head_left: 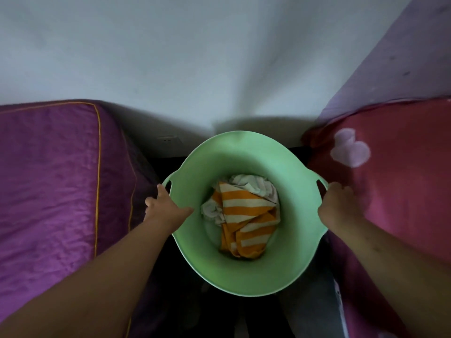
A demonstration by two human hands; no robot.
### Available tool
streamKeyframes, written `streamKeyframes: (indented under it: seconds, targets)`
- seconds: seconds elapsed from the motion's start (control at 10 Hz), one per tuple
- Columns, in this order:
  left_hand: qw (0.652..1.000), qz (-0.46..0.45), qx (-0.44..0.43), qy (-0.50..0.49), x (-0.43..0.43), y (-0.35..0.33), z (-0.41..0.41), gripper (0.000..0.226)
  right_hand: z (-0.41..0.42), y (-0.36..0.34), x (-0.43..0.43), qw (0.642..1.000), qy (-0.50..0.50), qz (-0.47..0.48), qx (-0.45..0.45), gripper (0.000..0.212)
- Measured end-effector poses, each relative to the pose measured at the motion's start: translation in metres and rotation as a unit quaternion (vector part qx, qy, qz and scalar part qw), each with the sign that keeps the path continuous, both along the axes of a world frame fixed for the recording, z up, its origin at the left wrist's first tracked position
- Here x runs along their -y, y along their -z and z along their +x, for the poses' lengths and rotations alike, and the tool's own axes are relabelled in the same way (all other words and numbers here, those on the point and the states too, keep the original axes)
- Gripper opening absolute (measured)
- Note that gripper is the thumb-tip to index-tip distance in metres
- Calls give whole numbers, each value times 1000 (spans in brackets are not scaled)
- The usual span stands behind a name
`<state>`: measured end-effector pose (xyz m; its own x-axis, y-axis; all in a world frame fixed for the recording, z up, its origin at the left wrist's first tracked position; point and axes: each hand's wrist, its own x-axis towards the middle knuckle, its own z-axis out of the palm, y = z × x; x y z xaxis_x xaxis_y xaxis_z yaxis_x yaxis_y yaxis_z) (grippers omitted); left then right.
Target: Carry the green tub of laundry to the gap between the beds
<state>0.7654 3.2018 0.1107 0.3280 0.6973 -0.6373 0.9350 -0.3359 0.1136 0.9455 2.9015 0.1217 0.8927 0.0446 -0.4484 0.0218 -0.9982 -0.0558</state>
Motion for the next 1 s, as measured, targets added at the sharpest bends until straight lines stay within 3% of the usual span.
streamKeyframes:
  seconds: [0.2,0.4,0.8,0.9,1.0]
  targets:
    - [999,-13,30,-29,-19,63,25,118,33,64,-21,999,-12,-20,33,36]
    - [997,-36,42,-45,-23,104,29,118,52,110,-35,996,89,6,11,41]
    - [999,-33,34,11,-30,146,36,117,72,162,-38,991,132,2,18,45]
    - [999,-17,-9,35,-22,138,38,122,69,157,-35,989,143,21,-11,54]
    - [996,23,-53,61,-13,129,37,129,59,151,-40,988,148,-3,-53,79]
